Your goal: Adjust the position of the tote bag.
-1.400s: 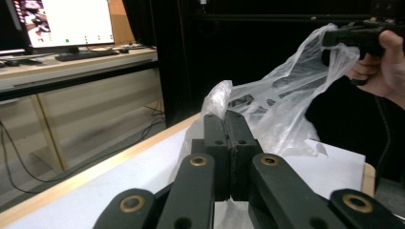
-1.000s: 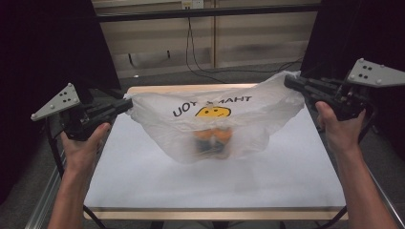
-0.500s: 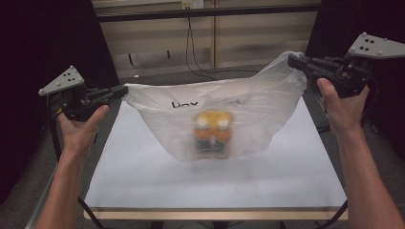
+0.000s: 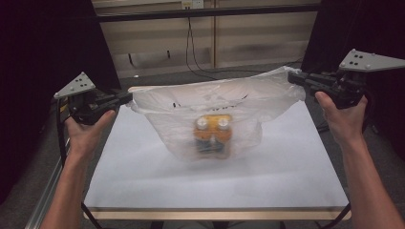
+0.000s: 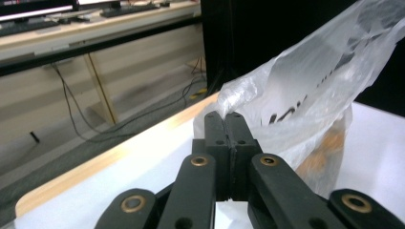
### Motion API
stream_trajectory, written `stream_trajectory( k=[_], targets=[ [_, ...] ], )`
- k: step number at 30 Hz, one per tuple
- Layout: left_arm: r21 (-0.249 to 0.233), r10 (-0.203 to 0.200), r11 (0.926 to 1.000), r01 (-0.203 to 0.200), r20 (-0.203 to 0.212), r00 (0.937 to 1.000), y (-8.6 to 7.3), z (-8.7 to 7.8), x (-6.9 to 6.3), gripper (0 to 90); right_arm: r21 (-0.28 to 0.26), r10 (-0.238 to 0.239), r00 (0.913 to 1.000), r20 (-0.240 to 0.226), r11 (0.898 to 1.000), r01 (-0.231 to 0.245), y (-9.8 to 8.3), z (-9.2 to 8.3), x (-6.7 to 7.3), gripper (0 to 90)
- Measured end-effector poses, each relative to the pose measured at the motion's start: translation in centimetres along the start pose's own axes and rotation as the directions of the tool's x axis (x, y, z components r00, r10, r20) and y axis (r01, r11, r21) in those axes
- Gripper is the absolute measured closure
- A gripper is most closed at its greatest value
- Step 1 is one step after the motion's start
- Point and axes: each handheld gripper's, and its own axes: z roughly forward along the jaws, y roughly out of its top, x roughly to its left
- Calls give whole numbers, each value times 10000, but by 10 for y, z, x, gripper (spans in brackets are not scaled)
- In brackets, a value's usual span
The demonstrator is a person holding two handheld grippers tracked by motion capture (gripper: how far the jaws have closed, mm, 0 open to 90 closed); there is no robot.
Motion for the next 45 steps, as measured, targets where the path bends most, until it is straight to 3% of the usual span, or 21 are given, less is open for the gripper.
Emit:
stream_trajectory(
  k=[3,5,7,10,15,20,26,29,34,39,41,45],
  targets=[
    [-111,-266,9996,268,217,9994,-4,1,2,900,699,-251,9974,671,9973,204,-5,1,1,894],
    [94,-70,9999,69,102,9999,-7,0,-1,900,1090,-232,9960,863,9940,137,-10,2,2,894],
    [-61,-78,9999,79,228,9997,-9,-4,-5,900,1169,-220,9950,972,9931,105,-14,1,4,894],
    [-15,90,10000,-89,178,9998,-14,-14,-11,900,1182,-88,9954,951,9930,-25,-20,-4,7,894],
    [41,22,10000,-23,276,9996,-26,-19,-13,900,1438,32,9962,869,9895,-158,-35,-8,13,893],
    [648,-121,9978,97,366,9993,-39,-5,-10,900,1842,139,9964,830,9825,-290,-50,-2,11,894],
    [1376,59,9904,-121,451,9990,-43,9,-10,900,2132,244,9960,857,9761,-423,-58,5,7,894],
    [1520,47,9883,-134,574,9983,-46,15,-10,900,2276,231,9958,884,9728,-428,-60,7,7,894],
    [2018,-9,9794,-119,634,9980,-56,24,-10,900,2720,273,9949,971,9608,-529,-68,17,5,894],
    [2375,-172,9714,14,648,9977,-69,31,-7,900,3311,412,9936,1050,9407,-739,-85,28,-2,894],
    [2502,-187,9682,23,630,9978,-73,30,-6,900,3350,463,9934,1048,9389,-791,-88,29,-3,894],
    [2473,-221,9689,24,770,9968,-76,29,-6,900,3492,552,9930,1048,9329,-887,-96,31,-5,893]
  ],
)
